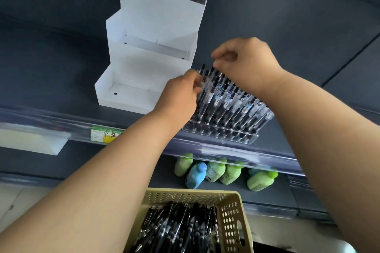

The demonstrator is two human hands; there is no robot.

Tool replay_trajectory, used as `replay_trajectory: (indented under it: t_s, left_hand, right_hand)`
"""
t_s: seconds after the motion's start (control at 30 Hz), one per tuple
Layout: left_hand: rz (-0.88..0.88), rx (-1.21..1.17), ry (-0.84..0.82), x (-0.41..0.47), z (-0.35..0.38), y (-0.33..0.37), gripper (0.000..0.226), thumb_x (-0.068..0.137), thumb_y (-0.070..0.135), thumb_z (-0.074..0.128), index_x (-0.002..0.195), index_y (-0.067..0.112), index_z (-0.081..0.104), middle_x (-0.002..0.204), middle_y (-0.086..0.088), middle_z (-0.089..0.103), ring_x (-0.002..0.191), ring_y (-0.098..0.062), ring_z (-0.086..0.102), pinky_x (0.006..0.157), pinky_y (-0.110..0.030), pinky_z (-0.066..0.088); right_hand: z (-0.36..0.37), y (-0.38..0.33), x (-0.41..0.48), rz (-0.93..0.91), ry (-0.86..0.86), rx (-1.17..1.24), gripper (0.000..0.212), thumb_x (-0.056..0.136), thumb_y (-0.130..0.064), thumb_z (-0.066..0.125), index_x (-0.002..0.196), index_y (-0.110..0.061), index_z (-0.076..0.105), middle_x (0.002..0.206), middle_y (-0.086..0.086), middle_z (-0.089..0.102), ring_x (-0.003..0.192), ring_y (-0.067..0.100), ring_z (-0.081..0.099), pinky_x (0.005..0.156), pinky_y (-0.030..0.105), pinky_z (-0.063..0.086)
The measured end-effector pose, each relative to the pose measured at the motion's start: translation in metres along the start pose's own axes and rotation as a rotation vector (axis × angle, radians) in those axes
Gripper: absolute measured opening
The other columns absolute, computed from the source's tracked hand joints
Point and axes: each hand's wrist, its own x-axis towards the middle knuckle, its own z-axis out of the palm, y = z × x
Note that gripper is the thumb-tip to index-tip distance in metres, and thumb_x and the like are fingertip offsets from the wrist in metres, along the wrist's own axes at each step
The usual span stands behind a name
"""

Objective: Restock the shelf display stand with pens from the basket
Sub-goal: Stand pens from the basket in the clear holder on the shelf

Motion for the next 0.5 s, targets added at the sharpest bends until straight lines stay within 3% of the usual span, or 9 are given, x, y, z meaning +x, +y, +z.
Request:
replay_trajectory:
  t_s: [0.1,0.17,0.3,0.4,0.5]
  left_hand:
    - [-0.071,-0.031,0.007,0.002,0.000,-0.004,0.020,0.095,0.008,0.049,0.114,0.009,0.053,0.108,-0.006,0.063,0.086,-0.009,0.052,0.066,-0.011,0.039]
    - [-0.081,-0.033,0.008,0.003,0.001,-0.004,0.019,0.094,0.012,0.051,0.113,0.008,0.054,0.107,-0.008,0.063,0.089,-0.016,0.056,0.072,-0.017,0.042]
    - [-0.063,0.057,-0.044,0.001,-0.001,-0.004,0.024,0.092,0.017,0.056,0.114,0.008,0.054,0.108,-0.008,0.063,0.092,-0.016,0.055,0.079,-0.023,0.041]
    - [-0.049,0.140,-0.052,-0.004,-0.009,0.000,0.031,0.092,0.020,0.058,0.120,0.009,0.053,0.113,-0.008,0.059,0.102,-0.023,0.056,0.089,-0.031,0.044]
    - [0.020,0.208,-0.028,-0.026,-0.017,0.008,0.025,0.091,0.013,0.056,0.116,0.008,0.055,0.110,-0.010,0.058,0.099,-0.026,0.055,0.087,-0.032,0.044]
  right_hand:
    - [0.000,0.005,-0.007,-0.004,0.030,-0.003,0.019,0.088,-0.019,0.061,0.104,-0.026,0.068,0.087,-0.011,0.061,0.096,0.009,0.059,0.089,0.021,0.046]
    - [0.000,0.009,-0.010,-0.011,0.051,-0.008,0.021,0.088,-0.019,0.059,0.105,-0.027,0.068,0.089,-0.011,0.062,0.103,0.012,0.057,0.093,0.024,0.045]
    - [-0.002,0.012,-0.022,-0.056,0.141,-0.007,0.025,0.089,-0.018,0.055,0.109,-0.029,0.066,0.100,-0.006,0.066,0.105,0.011,0.052,0.089,0.018,0.039]
    - [-0.004,0.010,-0.046,-0.143,0.234,-0.013,0.027,0.088,-0.013,0.055,0.110,-0.023,0.067,0.092,-0.013,0.062,0.105,0.012,0.048,0.088,0.022,0.038]
    - [0.013,0.018,-0.087,-0.232,0.344,-0.006,0.023,0.083,-0.010,0.059,0.103,-0.015,0.070,0.090,-0.006,0.068,0.094,0.019,0.051,0.081,0.024,0.036]
